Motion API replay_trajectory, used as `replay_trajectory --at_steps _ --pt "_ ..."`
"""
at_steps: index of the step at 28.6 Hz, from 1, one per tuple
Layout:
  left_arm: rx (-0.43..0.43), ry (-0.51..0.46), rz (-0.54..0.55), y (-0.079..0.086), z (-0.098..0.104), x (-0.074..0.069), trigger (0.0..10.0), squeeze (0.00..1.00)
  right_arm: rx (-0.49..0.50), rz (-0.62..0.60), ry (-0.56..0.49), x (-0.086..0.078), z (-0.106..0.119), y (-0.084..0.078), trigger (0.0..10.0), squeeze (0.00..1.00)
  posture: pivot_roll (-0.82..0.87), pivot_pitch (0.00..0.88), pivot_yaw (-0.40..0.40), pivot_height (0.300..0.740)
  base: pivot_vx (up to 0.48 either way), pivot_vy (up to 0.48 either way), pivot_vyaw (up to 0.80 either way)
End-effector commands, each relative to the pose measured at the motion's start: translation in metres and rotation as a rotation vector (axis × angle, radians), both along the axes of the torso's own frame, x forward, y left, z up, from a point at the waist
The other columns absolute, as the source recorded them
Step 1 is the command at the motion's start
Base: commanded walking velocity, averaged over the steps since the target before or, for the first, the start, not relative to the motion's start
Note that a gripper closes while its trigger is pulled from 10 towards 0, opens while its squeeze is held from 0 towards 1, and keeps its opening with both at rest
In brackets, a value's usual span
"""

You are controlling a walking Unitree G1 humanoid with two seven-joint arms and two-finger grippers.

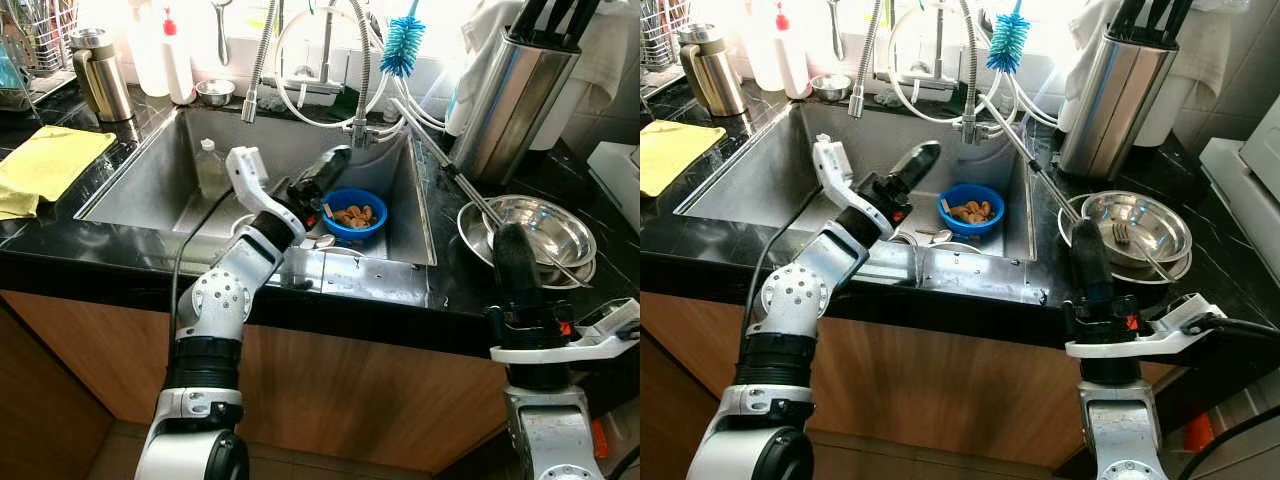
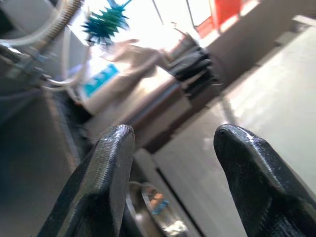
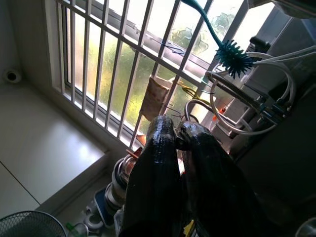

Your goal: Kitchen organization

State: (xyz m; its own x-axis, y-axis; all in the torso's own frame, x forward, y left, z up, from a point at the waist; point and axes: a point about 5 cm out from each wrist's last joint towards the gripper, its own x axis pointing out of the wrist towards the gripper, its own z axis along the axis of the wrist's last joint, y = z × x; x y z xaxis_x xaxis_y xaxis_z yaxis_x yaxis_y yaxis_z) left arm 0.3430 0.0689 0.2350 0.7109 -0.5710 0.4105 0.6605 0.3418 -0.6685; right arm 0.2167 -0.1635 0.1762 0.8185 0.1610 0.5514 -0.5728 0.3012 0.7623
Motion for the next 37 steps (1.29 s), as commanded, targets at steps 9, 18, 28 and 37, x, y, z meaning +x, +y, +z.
replay_trajectory --at_steps 9,18,28,37 --pt "0.032 -0.050 -0.097 -0.011 0.004 -0.012 10.0 0.00 -0.026 0.084 0.075 -0.001 -0.010 0.013 10.0 0.00 0.10 0.044 -0.092 0.740 0.000 0.000 0.00" --pt "0.057 -0.056 -0.120 -0.015 0.002 -0.016 10.0 0.00 -0.073 0.157 0.080 -0.003 -0.008 0.025 10.0 0.00 0.09 0.046 -0.093 0.740 0.000 0.000 0.00" --pt "0.025 -0.050 -0.127 -0.015 0.004 -0.017 0.0 0.00 -0.100 0.168 0.081 -0.004 -0.009 0.027 10.0 0.00 0.10 0.041 -0.091 0.740 0.000 0.000 0.00" --pt "-0.027 -0.044 -0.148 -0.015 0.009 -0.019 0.0 0.00 -0.117 0.149 0.078 -0.001 -0.010 0.026 10.0 0.00 0.10 0.029 -0.088 0.740 0.000 0.000 0.00"
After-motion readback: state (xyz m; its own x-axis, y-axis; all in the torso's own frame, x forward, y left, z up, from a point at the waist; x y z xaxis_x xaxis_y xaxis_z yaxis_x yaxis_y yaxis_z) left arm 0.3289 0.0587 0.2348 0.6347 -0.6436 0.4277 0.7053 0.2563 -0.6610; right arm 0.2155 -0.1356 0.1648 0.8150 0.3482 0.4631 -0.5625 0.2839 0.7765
